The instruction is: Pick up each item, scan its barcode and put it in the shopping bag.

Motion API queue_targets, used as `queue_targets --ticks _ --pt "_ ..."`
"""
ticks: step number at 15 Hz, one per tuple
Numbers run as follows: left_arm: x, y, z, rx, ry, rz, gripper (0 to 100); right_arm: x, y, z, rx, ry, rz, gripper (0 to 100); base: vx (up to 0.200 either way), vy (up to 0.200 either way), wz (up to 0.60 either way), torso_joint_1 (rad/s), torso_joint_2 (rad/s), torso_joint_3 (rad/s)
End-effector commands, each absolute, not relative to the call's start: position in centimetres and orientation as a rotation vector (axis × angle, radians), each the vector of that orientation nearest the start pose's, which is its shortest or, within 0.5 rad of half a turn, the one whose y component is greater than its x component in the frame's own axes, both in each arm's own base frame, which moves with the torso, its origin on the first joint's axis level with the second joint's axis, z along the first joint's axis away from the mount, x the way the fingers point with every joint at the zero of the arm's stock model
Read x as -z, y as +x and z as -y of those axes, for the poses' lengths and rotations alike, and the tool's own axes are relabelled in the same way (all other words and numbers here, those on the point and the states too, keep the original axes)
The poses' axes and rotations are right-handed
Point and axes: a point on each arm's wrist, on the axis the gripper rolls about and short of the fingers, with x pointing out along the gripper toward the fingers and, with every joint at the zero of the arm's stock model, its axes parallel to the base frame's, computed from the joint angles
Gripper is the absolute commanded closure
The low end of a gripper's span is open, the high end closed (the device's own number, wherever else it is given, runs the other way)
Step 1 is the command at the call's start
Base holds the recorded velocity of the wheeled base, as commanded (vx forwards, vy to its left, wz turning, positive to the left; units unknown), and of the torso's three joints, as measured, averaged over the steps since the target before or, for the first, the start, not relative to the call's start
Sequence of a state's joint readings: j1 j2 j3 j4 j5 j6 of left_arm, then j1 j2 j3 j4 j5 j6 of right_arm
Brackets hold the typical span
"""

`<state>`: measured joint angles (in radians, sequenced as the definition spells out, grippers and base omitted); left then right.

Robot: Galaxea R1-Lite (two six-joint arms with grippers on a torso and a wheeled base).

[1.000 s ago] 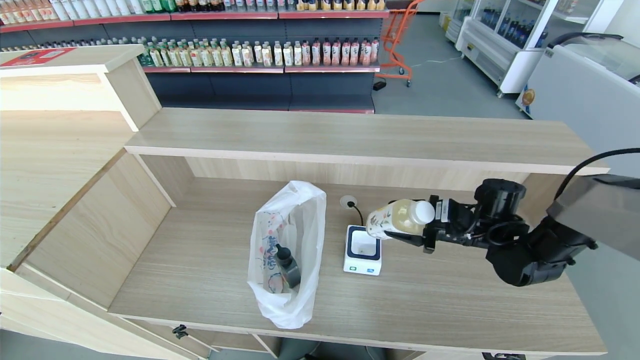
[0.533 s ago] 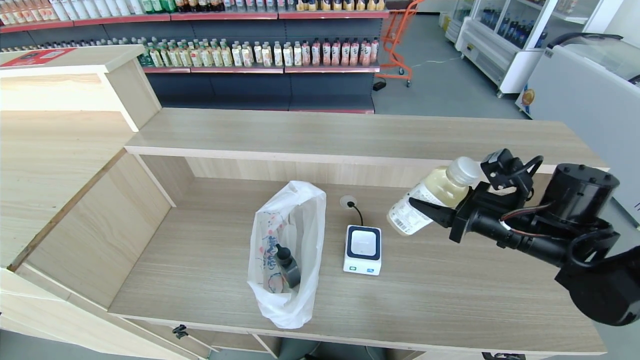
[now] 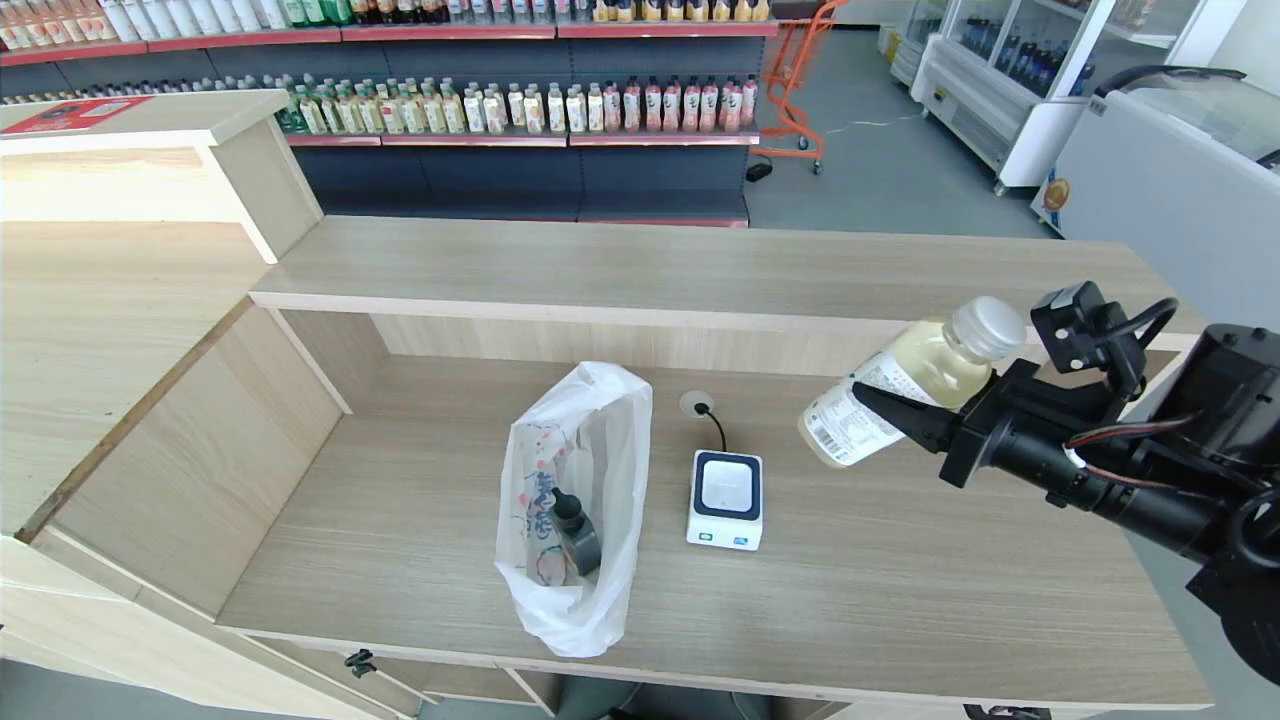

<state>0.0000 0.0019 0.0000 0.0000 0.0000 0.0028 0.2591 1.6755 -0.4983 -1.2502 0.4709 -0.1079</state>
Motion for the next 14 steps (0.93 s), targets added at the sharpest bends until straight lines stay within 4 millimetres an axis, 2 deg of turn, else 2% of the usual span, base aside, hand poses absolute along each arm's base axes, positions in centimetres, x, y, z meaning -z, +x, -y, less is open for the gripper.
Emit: queue_targets --ticks 1,7,10,14 --pt "-7.6 -2.3 0.0 0.0 0.003 -0.002 0 -17.7 25.5 -7.9 -0.726 -0.112 0.128 100 0.0 0.0 0.0 0.0 0.0 0.0" --pt "-7.6 -2.3 0.0 0.0 0.003 -0.002 0 -17.3 25.9 -8.1 -0.728 -0.055 0.081 100 0.0 0.2 0.0 0.006 0.0 0.0" --pt "-7.6 -2.3 0.0 0.0 0.003 -0.002 0 -15.7 27.0 -8.8 -0.746 -0.032 -0.007 100 0.0 0.0 0.0 0.0 0.0 0.0" --pt "-7.6 -2.3 0.0 0.0 0.003 -0.002 0 -13.9 30.7 -11.6 -0.775 -0.019 -0.067 100 0.0 0.0 0.0 0.0 0.0 0.0"
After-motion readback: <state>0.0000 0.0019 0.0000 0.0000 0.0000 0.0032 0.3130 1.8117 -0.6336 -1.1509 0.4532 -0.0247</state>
